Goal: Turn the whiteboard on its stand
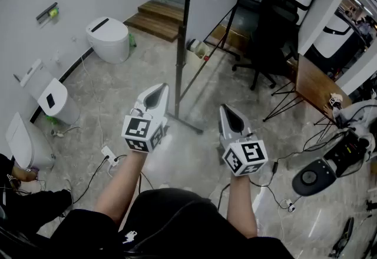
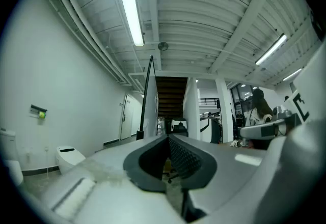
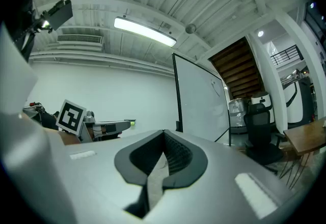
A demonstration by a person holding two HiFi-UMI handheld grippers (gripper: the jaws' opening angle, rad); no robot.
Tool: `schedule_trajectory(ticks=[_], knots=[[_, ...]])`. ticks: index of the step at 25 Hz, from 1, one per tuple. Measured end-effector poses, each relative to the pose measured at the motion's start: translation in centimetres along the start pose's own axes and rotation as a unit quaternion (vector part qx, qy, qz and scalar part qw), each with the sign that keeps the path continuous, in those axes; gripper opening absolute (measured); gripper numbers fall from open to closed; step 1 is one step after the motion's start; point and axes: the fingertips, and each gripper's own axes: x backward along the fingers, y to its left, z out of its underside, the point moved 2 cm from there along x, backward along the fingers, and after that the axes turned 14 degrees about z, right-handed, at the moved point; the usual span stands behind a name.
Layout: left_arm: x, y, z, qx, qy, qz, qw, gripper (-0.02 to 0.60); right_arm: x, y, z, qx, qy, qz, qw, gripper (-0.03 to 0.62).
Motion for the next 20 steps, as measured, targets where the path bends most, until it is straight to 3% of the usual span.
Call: schedule_trajectory(ticks=[20], knots=[[0.6,-1.3,0.5,-0.005,0.01,0.003,0.9999,0.002,1.4,0.0,0.4,-0.023,0.002,-0.014,1.0,0.008]])
